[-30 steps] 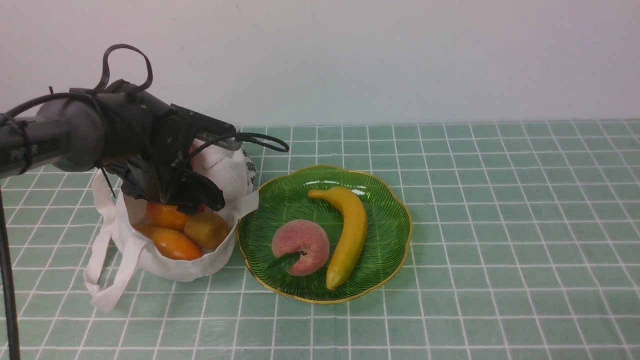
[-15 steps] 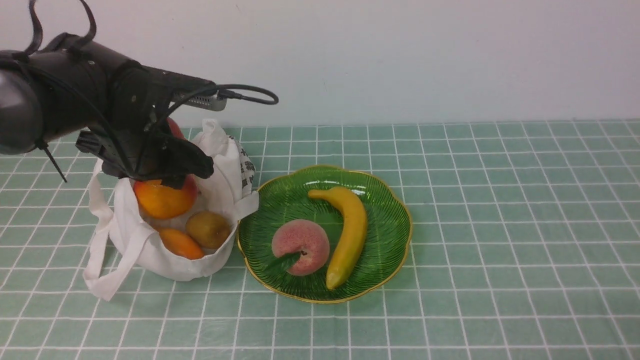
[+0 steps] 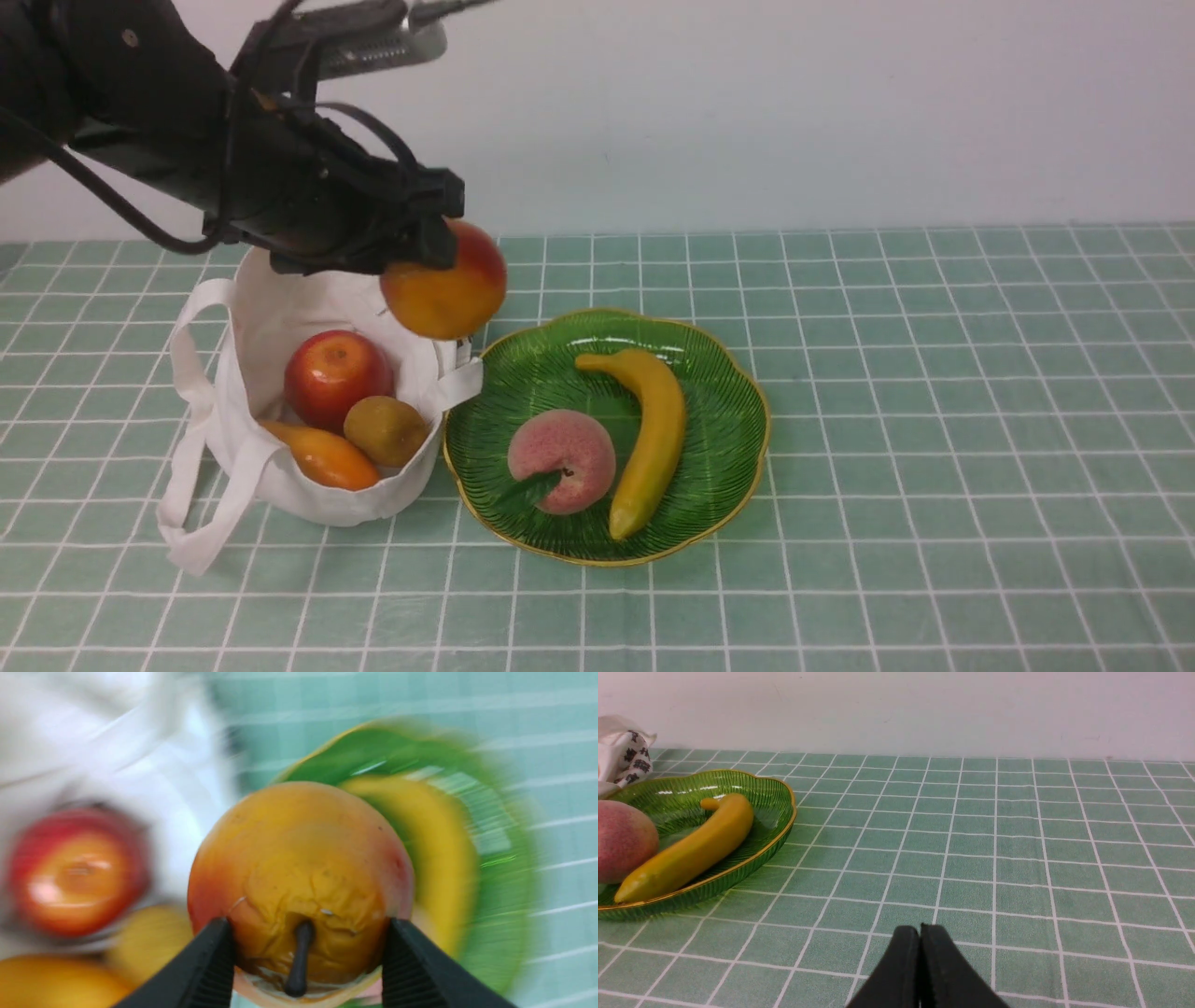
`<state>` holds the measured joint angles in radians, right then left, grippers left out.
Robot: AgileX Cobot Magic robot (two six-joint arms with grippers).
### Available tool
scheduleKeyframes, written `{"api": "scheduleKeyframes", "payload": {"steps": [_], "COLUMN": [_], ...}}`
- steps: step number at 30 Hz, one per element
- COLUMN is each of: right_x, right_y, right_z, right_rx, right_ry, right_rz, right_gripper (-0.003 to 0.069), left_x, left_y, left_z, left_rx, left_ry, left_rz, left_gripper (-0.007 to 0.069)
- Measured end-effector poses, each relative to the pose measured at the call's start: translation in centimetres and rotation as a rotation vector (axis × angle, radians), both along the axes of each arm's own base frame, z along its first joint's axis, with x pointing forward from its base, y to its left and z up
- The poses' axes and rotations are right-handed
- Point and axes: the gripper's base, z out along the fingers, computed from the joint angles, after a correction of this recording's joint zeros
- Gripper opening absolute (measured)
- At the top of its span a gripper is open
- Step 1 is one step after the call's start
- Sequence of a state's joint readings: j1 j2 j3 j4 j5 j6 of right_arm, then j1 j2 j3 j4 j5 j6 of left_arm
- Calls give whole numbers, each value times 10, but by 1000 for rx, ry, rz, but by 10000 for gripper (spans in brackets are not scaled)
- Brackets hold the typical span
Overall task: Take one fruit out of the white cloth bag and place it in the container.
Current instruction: 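Move the fruit from the bag onto the plate with the left gripper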
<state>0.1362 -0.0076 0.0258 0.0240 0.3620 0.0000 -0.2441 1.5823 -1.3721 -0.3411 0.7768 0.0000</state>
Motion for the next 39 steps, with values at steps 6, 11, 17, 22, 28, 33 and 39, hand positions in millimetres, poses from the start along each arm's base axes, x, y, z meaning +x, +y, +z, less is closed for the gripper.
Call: {"api": "scheduleKeyframes", "payload": {"steps": [6,11,17,22,28,33,39], "right_x": [0,0,0,0,0,0,0], "right_y": [0,0,0,0,0,0,0], "right_z": [0,0,0,0,0,0,0], "right_rx": [0,0,0,0,0,0,0], "right_ry": [0,0,0,0,0,0,0], "right_rz": [0,0,0,0,0,0,0], "right_gripper": [-15,-15,-15,-15,-15,-15,-15], "left_x": [4,14,27,29,32,34,29], "left_y": [-32,-53,-60,-61,-62,-63,-62], "left_z": [-15,-53,-79,-80,-86,-93,-76], "left_rx": [-60,-25,-15,-21,-30,-23,-13], "left_ry": [13,99,113,102,106,117,56], "left_rz": [-119,-175,-163,-154,-142,-152,-186], "left_gripper": [370,370,365,365,398,542,618]}}
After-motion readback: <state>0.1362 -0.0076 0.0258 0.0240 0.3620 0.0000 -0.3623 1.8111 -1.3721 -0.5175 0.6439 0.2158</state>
